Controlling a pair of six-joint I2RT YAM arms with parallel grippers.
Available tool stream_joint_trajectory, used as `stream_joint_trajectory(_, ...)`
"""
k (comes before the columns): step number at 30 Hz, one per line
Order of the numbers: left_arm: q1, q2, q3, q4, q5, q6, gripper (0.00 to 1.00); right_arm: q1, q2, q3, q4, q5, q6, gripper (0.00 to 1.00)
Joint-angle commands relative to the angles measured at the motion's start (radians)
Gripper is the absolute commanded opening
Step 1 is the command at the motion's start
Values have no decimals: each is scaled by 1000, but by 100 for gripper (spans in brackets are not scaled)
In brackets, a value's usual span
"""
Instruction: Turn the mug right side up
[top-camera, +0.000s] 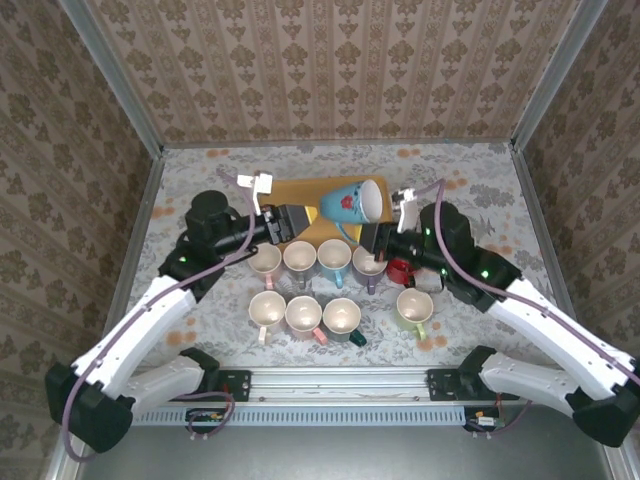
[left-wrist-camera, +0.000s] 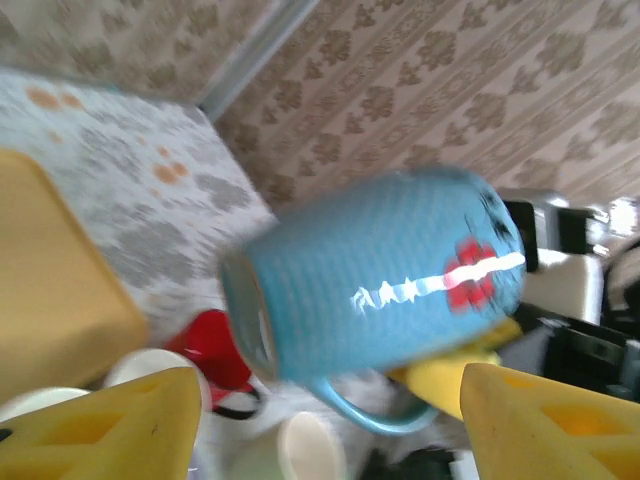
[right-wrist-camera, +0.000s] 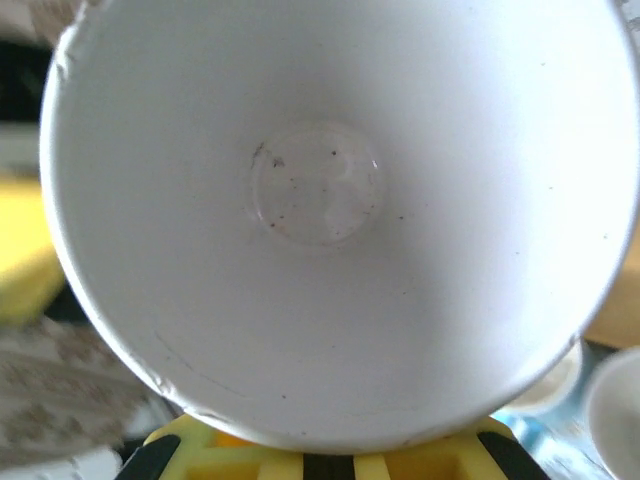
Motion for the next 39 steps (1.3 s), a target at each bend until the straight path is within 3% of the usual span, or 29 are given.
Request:
stream_joint_trajectory(1,-14,-29,95,-372,-164,360,70,136,-66,61,-315,280,-168,0)
stream_joint_trajectory(8,-33,-95,31,-386,-317,524,70,428,-90,100,-765,557,35,0)
stream_joint_trajectory(16,-36,-110,-3,-377,-341,555,70,692,31,129,-1006,740,286,0)
stream_joint_trajectory(39,-63,-153,-26,-379,-389,580,70,705,113,-100,-721,608,359,0)
